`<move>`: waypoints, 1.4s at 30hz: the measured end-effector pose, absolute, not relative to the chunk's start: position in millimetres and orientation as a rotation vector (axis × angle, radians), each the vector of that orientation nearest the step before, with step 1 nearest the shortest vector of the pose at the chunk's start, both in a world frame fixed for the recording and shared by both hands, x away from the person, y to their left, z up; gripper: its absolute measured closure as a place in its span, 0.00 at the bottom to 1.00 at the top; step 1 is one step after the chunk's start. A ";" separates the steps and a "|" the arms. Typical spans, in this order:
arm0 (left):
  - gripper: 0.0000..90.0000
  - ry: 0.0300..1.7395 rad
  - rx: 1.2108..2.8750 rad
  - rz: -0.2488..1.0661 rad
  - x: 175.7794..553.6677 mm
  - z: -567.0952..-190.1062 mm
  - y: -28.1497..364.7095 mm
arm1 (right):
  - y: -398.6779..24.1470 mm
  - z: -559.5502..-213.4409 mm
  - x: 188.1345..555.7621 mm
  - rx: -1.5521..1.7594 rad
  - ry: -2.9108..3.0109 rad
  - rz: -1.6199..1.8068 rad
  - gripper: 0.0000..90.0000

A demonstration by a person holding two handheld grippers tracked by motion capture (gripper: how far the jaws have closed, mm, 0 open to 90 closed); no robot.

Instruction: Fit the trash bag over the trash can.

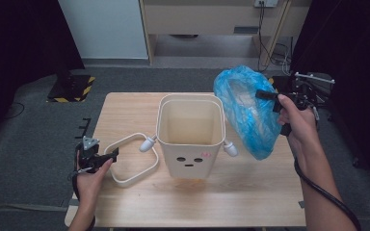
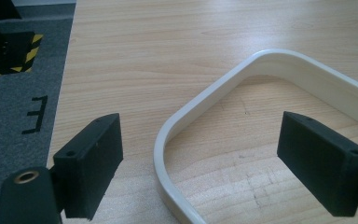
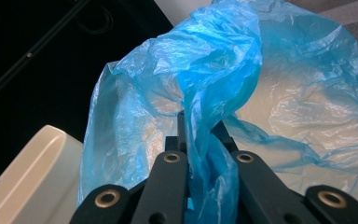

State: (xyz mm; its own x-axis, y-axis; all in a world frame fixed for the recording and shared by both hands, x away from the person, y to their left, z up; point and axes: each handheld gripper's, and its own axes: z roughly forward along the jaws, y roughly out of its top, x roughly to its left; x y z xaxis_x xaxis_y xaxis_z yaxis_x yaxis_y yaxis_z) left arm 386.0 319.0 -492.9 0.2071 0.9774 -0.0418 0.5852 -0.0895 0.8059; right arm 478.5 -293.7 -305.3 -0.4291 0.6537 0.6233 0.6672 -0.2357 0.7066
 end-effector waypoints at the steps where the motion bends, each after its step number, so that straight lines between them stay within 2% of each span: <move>1: 0.15 1.464 1.769 0.696 386.1 -492.8 318.7 | -294.3 -303.1 477.7 -1.664 -1.934 -1.811 0.98; 26: 0.15 1.458 1.781 0.693 386.9 -493.6 315.5 | -294.3 -269.6 456.3 -1.545 -1.924 -1.874 0.98; 42: 0.16 1.457 1.786 0.693 387.1 -493.9 315.4 | -254.9 -246.8 443.4 -1.364 -1.998 -1.880 0.98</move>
